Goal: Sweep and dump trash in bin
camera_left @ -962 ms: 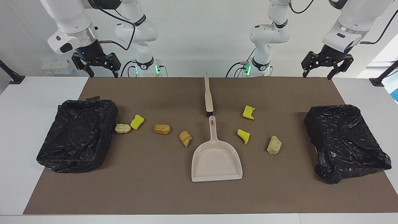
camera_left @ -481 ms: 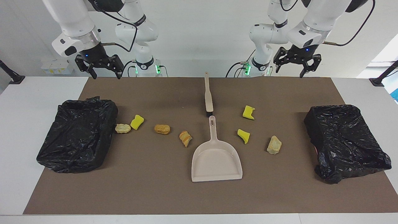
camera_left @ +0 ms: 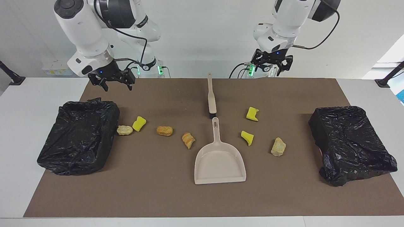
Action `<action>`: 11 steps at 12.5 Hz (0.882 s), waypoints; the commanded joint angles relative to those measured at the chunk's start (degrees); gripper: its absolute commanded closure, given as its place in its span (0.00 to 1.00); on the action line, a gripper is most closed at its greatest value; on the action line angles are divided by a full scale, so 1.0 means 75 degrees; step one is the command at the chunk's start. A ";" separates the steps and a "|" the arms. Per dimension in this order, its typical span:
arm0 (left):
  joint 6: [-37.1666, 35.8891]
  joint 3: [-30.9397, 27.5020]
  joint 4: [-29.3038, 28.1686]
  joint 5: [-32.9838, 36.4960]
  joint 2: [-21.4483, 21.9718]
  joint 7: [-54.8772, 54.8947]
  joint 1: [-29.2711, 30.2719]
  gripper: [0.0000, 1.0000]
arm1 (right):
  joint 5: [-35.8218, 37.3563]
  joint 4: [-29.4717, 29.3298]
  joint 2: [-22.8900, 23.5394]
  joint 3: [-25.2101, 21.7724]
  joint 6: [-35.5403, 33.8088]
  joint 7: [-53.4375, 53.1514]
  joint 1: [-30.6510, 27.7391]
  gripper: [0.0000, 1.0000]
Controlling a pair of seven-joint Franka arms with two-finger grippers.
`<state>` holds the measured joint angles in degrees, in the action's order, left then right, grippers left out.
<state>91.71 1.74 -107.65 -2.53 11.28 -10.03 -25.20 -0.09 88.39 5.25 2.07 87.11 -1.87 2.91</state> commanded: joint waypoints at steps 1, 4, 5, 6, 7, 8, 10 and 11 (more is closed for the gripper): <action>0.0941 -0.0127 -0.1055 -0.0073 0.0372 -0.0980 -0.0728 0.00 | -0.0164 -0.0734 0.0845 0.0029 0.0185 -0.0511 0.0326 0.00; 0.1738 -0.0115 -0.1653 -0.0108 0.0372 -0.1741 -0.1267 0.00 | -0.0188 -0.0770 0.1256 0.0075 0.0700 -0.0851 0.0619 0.00; 0.1927 -0.0115 -0.1829 -0.0108 0.0337 -0.2069 -0.1524 0.00 | -0.0176 -0.0782 0.1419 0.0087 0.0992 -0.1003 0.0805 0.00; 0.2079 -0.0126 -0.2051 -0.0108 0.0348 -0.2270 -0.1817 0.00 | -0.0176 -0.0863 0.1630 0.0087 0.1297 -0.1098 0.1016 0.00; 0.2232 -0.0115 -0.2274 -0.0108 0.0360 -0.2388 -0.1982 0.00 | -0.0176 -0.0980 0.1818 0.0087 0.1485 -0.1330 0.1250 0.00; 0.2442 -0.0115 -0.2450 -0.0108 0.0360 -0.2633 -0.2228 0.00 | -0.0176 -0.1201 0.2110 0.0087 0.1673 -0.1739 0.1508 0.00; 0.3236 -0.0115 -0.2871 -0.0108 0.0046 -0.3475 -0.2790 0.00 | -0.0188 -0.1681 0.2591 0.0122 0.1838 -0.2279 0.1825 0.00; 0.3740 -0.0115 -0.3245 -0.0108 -0.0038 -0.3804 -0.3175 0.00 | -0.0188 -0.1777 0.2825 0.0134 0.2071 -0.2526 0.1989 0.00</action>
<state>113.31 1.87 -126.51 -2.74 11.12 -34.07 -44.20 -0.33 79.98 21.98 2.91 101.59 -17.67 16.48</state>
